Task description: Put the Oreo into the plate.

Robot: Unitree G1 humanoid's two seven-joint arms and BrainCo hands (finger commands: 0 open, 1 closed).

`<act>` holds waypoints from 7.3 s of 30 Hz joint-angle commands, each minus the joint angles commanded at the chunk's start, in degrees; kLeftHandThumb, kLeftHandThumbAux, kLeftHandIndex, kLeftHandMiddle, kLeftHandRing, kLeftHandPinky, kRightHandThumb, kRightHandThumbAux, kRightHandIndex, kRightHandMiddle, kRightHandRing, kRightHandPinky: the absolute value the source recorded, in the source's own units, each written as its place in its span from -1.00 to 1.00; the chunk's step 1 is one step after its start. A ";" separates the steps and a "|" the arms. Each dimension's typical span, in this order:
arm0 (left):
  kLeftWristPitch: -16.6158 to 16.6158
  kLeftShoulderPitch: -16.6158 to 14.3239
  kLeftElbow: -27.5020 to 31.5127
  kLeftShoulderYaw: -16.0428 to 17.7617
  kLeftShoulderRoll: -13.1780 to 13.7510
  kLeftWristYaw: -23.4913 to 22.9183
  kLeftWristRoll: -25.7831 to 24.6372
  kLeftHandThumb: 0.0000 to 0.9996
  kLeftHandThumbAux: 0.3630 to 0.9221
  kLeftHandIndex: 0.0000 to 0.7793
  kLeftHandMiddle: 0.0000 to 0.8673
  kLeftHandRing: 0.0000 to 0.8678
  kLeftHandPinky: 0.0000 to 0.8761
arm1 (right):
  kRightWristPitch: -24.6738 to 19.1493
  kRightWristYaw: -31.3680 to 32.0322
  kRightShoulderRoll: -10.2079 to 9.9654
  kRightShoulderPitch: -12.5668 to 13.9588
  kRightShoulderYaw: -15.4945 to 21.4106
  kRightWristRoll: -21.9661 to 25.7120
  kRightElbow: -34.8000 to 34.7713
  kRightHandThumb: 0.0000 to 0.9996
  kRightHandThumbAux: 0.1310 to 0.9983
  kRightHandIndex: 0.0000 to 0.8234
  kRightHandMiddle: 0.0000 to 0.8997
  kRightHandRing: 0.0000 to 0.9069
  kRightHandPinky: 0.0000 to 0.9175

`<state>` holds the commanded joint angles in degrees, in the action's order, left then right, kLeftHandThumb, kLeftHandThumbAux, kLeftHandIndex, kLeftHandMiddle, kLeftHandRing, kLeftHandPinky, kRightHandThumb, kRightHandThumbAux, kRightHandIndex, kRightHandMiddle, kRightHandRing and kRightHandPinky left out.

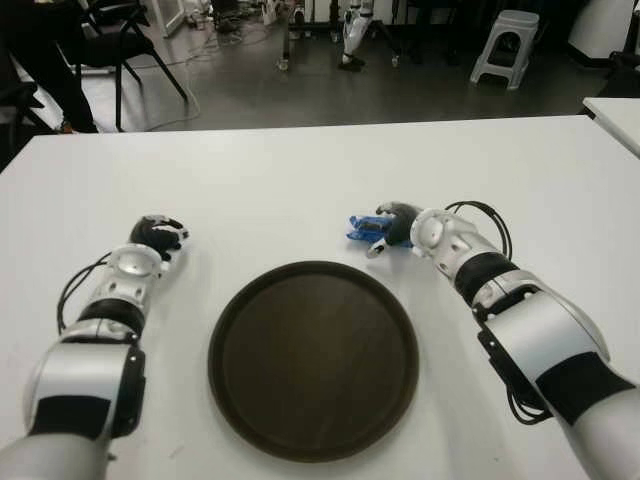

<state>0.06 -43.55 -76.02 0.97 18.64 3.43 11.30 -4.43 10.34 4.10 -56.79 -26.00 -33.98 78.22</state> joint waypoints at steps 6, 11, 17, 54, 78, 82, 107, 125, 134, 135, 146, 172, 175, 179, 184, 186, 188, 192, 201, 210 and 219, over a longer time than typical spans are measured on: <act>-0.19 -0.03 -0.02 -0.32 0.10 -0.09 0.29 0.34 0.32 0.02 -0.64 -0.57 -0.56 | -0.41 1.88 -0.11 -0.09 -2.01 -1.61 0.26 -1.00 0.52 -0.96 -0.92 -1.00 -1.00; 0.31 0.13 0.07 -0.17 0.13 -0.37 0.12 0.34 0.32 0.02 -0.65 -0.58 -0.59 | -0.30 2.68 -0.13 0.10 -2.56 -2.17 0.34 -1.00 0.55 -0.96 -0.92 -1.00 -1.00; 0.21 0.03 0.07 0.26 0.07 -0.62 -0.30 0.34 0.33 0.02 -0.66 -0.58 -0.57 | -0.25 2.88 -0.26 0.31 -1.80 -1.22 0.33 -1.00 0.55 -0.97 -0.94 -1.00 -1.00; 0.00 -0.07 0.28 0.17 -0.13 -0.18 -0.40 0.34 0.32 0.02 -0.66 -0.58 -0.57 | 0.02 3.37 -0.52 0.61 -3.36 -2.86 0.52 -1.00 0.53 -0.95 -0.90 -1.00 -1.00; -0.61 -0.21 0.42 0.43 -0.33 0.16 -0.71 0.35 0.31 0.02 -0.68 -0.61 -0.61 | -1.40 -12.31 -1.03 3.02 -0.67 -1.82 0.40 -0.34 0.56 -0.47 -0.61 -0.63 -0.54; -0.48 -0.17 0.46 0.35 -0.27 0.12 -0.66 0.35 0.31 0.02 -0.69 -0.61 -0.61 | -1.50 -14.38 -1.31 3.11 0.23 -1.31 0.48 0.23 0.44 -0.09 -0.12 -0.07 0.04; 0.30 0.08 0.39 0.33 -0.12 -0.57 -0.79 0.34 0.32 0.02 -0.68 -0.60 -0.61 | -3.27 -15.73 -2.57 1.70 5.19 3.54 -0.27 0.38 0.39 0.05 0.57 0.55 0.51; -0.01 -0.05 0.35 -0.09 -0.20 0.03 -0.35 0.34 0.31 0.02 -0.65 -0.59 -0.62 | -4.29 -14.48 -2.46 1.50 5.47 3.78 -0.10 0.39 0.38 0.05 0.64 0.63 0.58; 0.59 0.10 0.29 0.84 -0.29 -0.32 -1.38 0.34 0.32 0.02 -0.67 -0.61 -0.66 | -4.73 -13.74 -2.50 1.34 6.32 4.52 -0.03 0.39 0.38 0.05 0.67 0.67 0.61; 0.55 0.08 0.27 0.77 -0.29 -0.34 -1.30 0.34 0.32 0.02 -0.68 -0.62 -0.66 | -4.74 -13.66 -2.48 1.33 6.41 4.58 -0.03 0.39 0.38 0.05 0.68 0.67 0.61; -0.58 -0.29 0.36 -0.59 -0.29 0.05 -0.10 0.34 0.31 0.02 -0.67 -0.62 -0.65 | -3.99 -14.30 -2.11 1.47 7.14 4.99 -0.23 0.39 0.38 0.05 0.67 0.66 0.60; -0.82 -0.45 0.27 -0.86 -0.17 0.19 0.28 0.33 0.32 0.02 -0.64 -0.57 -0.58 | 1.89 -16.80 -0.03 0.56 5.29 3.31 -0.96 0.06 0.70 -0.84 0.60 0.66 0.59; -0.40 -0.31 0.34 -0.83 -0.15 -0.06 0.22 0.33 0.32 0.02 -0.66 -0.59 -0.60 | 3.16 -16.94 0.18 0.44 5.82 3.91 -1.84 0.08 0.66 -0.67 0.60 0.66 0.59; -0.54 -0.36 0.33 -0.65 -0.14 -0.46 -0.01 0.34 0.32 0.02 -0.69 -0.63 -0.64 | 5.19 -17.09 0.21 0.69 6.77 4.98 -2.88 0.32 0.46 -0.13 0.62 0.63 0.58; -0.84 -0.43 0.32 -0.16 -0.10 -0.69 -0.41 0.34 0.32 0.02 -0.69 -0.63 -0.63 | 7.03 -16.14 0.42 0.55 7.05 5.70 -3.84 0.37 0.41 0.01 0.62 0.61 0.56; -0.76 -0.38 0.31 0.09 -0.10 -0.75 -0.57 0.34 0.32 0.02 -0.69 -0.62 -0.61 | 8.41 -15.74 0.69 0.71 7.08 6.10 -4.69 0.37 0.41 0.03 0.63 0.61 0.56; -0.48 -0.24 0.32 0.34 -0.10 -0.79 -0.73 0.34 0.32 0.02 -0.69 -0.62 -0.61 | 10.56 -15.49 1.23 1.38 7.12 6.45 -6.34 0.37 0.41 0.03 0.63 0.61 0.55; -0.05 -0.06 0.31 0.59 -0.06 -0.80 -0.89 0.34 0.32 0.02 -0.69 -0.62 -0.60 | 14.13 -15.32 2.12 3.12 7.11 6.83 -9.68 0.38 0.40 0.05 0.65 0.61 0.55; -0.22 -0.16 0.26 0.08 -0.01 -0.44 -0.29 0.35 0.32 0.02 -0.68 -0.61 -0.58 | 18.29 -14.24 2.98 6.51 7.04 7.68 -16.72 0.38 0.40 0.05 0.66 0.62 0.54; 0.24 -0.01 0.29 0.01 0.11 -0.46 -0.28 0.34 0.32 0.02 -0.65 -0.57 -0.58 | 18.57 -10.07 3.26 14.79 7.70 10.37 -31.49 0.38 0.40 0.05 0.69 0.65 0.59; 0.14 -0.01 -0.04 0.13 0.15 -0.46 -0.31 0.34 0.32 0.02 -0.62 -0.55 -0.57 | 17.34 -8.05 3.32 18.61 7.25 10.20 -39.51 0.38 0.39 0.06 0.71 0.68 0.62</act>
<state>0.20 -43.56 -76.06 1.10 18.79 2.97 10.99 12.91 2.28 7.42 -38.18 -18.76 -23.78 38.70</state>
